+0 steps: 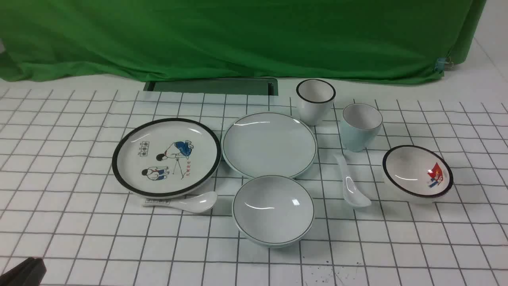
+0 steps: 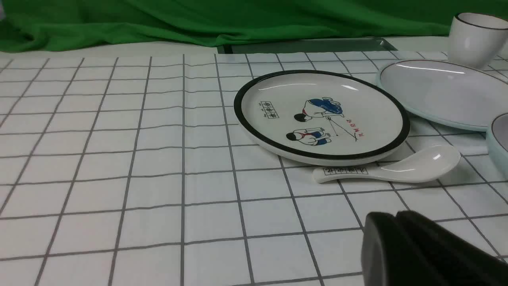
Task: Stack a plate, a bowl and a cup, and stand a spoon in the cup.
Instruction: Use the left arm to grab a blue rice bowl
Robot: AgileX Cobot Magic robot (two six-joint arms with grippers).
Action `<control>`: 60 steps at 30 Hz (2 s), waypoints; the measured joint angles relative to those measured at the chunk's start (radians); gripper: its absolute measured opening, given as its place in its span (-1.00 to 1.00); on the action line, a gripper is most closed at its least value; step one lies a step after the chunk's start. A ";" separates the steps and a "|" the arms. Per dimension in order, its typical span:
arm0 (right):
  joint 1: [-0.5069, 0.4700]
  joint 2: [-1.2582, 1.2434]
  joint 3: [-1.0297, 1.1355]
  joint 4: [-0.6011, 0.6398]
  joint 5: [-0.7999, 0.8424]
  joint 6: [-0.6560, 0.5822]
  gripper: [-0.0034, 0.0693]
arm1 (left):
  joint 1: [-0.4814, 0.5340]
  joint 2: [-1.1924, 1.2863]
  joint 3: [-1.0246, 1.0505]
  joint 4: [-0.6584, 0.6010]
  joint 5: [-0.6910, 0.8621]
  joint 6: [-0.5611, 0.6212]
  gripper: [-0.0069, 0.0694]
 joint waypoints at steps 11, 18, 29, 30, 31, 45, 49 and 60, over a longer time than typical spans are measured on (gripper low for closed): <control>0.000 0.000 0.000 0.000 0.000 0.001 -0.51 | 0.000 0.000 0.000 0.000 0.000 0.000 -0.89; 0.000 0.000 0.000 0.000 0.000 0.001 -0.48 | 0.000 0.000 0.000 0.000 0.000 0.000 -0.89; 0.000 0.000 0.000 0.000 -0.001 0.001 -0.39 | 0.000 0.000 0.000 0.003 0.000 -0.005 -0.89; 0.000 0.000 0.000 0.000 -0.001 0.001 -0.39 | 0.000 0.000 0.000 0.003 0.000 -0.005 -0.89; 0.000 0.000 0.000 0.000 -0.001 0.001 -0.38 | 0.000 0.000 0.000 0.004 0.000 -0.005 -0.89; 0.000 0.000 0.001 0.000 -0.377 0.001 -0.31 | 0.000 0.000 0.000 0.072 -0.368 0.010 -0.89; 0.000 0.000 0.001 0.000 -0.611 0.037 -0.28 | 0.000 0.000 0.000 0.101 -0.656 0.021 -0.89; 0.000 0.016 -0.035 -0.068 -0.719 0.204 -0.59 | 0.000 -0.002 -0.098 0.107 -0.885 -0.110 -0.89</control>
